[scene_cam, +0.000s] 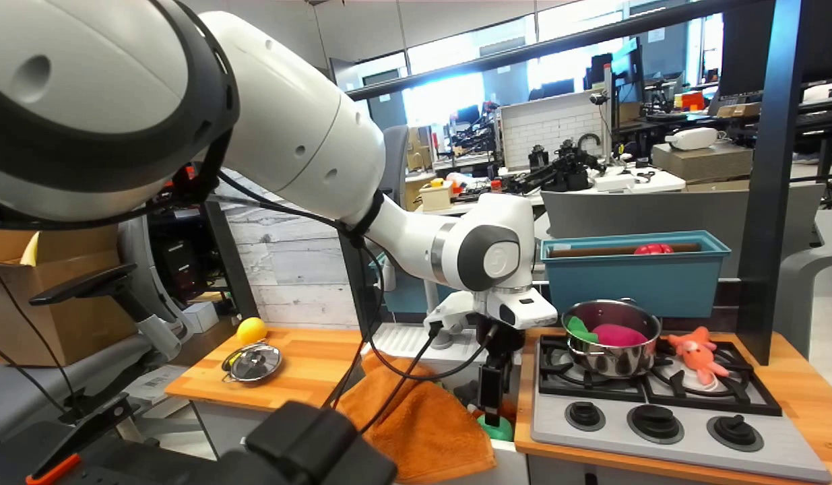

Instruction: Remove the green plush toy from the sink and put it in the silver pot

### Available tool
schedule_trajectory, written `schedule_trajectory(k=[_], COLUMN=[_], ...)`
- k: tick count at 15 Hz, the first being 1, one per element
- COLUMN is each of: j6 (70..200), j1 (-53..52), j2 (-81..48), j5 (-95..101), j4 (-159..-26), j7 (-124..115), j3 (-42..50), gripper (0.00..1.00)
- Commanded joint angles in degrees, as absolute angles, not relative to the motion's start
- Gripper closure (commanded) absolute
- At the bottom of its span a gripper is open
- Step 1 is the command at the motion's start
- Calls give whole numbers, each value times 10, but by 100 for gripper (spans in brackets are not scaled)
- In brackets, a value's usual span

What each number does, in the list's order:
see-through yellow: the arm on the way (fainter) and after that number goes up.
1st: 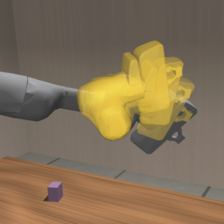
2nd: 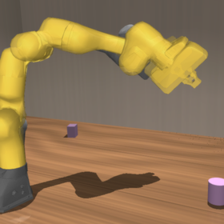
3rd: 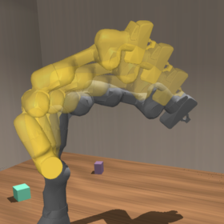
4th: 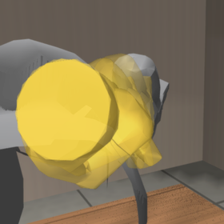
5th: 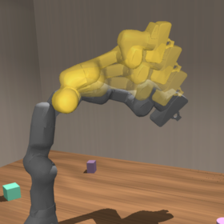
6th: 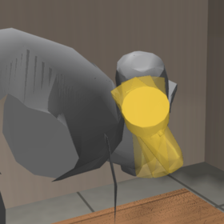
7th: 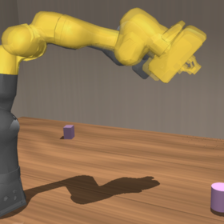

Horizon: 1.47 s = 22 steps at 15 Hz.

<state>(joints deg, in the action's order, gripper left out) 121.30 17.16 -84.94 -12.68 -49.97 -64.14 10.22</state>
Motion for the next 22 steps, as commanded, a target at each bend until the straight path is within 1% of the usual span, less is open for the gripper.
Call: schedule_trajectory(k=[1, 3, 4, 5, 7, 8, 10, 14, 15, 16, 19, 22], j6=[1200, 1194, 1190, 1184, 1172, 1166, 1168, 1164, 1158, 1151, 1145, 1120], j1=[171, 170, 170, 170, 172, 172, 170, 170, 171, 173, 174, 191], j2=[-860, -861, -861, -864, -870, -864, -851, -850, -856, -864, -851, -804], j5=[-114, -113, -113, -113, -114, -113, -113, -112, -113, -115, -123, -132], j4=[-489, -486, -485, -478, -464, -472, -498, -500, -489, -474, -488, -534], j7=[-641, -640, -638, -636, -633, -631, -625, -618, -616, -615, -591, -490], j3=[96, 96, 96, 96, 95, 94, 91, 92, 93, 92, 94, 71], gripper=[0, 0, 25, 26, 40, 51, 66, 95, 99, 100, 100, 100])
